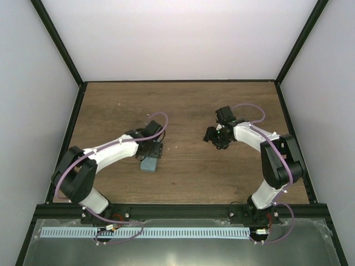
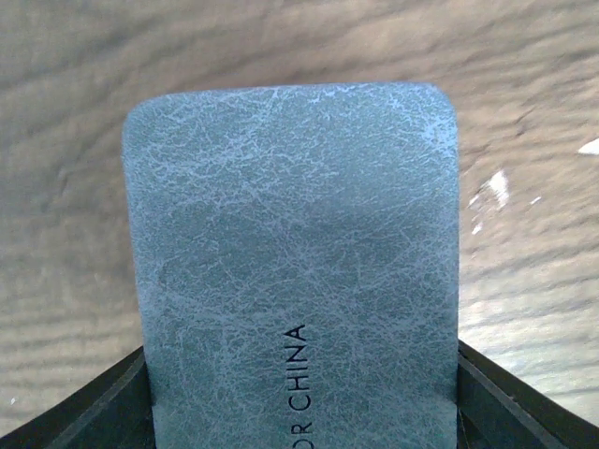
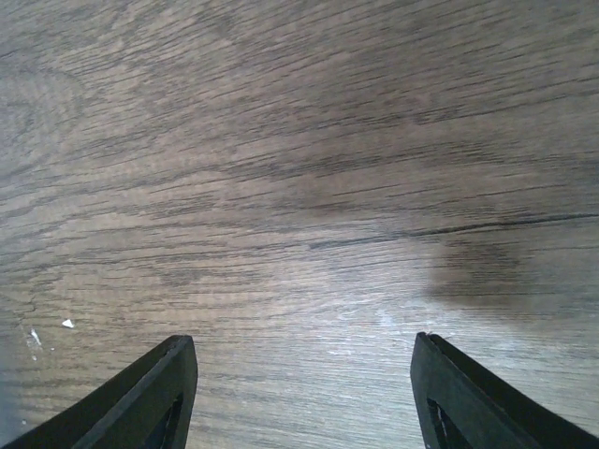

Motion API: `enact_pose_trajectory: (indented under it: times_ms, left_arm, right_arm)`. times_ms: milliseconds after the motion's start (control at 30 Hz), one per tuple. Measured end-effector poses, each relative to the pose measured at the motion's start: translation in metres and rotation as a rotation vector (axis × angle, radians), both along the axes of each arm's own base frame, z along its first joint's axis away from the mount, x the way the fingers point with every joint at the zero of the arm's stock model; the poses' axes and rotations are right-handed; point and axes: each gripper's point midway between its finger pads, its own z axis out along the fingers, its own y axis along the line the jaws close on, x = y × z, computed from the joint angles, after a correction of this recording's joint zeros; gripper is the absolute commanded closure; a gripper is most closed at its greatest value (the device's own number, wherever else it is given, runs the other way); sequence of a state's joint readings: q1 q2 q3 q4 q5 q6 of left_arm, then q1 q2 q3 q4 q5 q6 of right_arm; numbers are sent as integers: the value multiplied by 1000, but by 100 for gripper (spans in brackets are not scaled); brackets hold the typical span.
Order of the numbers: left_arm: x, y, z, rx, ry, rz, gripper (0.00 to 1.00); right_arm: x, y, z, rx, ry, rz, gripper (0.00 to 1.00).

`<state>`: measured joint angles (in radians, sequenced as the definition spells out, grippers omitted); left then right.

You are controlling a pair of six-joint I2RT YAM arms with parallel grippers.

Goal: Organize the sunglasses
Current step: Place the sunglasses case at the center of the board.

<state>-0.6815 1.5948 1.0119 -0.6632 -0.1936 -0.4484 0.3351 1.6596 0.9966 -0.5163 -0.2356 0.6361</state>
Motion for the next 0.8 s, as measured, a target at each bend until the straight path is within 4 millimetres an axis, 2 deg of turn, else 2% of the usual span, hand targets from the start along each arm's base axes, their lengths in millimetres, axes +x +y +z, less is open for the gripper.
enact_pose_trajectory:
  times_ms: [133, 200, 267, 433, 533, 700, 800]
  left_arm:
    - [-21, 22, -17, -2, 25, 23, 33]
    - [-26, 28, -24, 10, 38, 25, 31]
    - [-26, 28, -25, 12, 36, 24, 24]
    - [-16, 24, -20, 0, -11, 20, 12]
    - [-10, 22, -15, -6, -29, 25, 2]
    - [-8, 22, -10, -10, -43, 32, 0]
    - [-4, 28, 8, -14, -99, 64, 0]
  right_arm:
    - [1, 4, 2, 20, -5, 7, 36]
    - [1, 5, 2, 29, -3, 11, 36]
    - [1, 7, 1, 35, 1, 15, 35]
    - [-1, 8, -1, 40, 6, 25, 28]
    - [-3, 8, -4, 40, 5, 36, 27]
    - [-4, 10, -1, 53, -7, 57, 22]
    - [0, 11, 12, 62, -61, 70, 18]
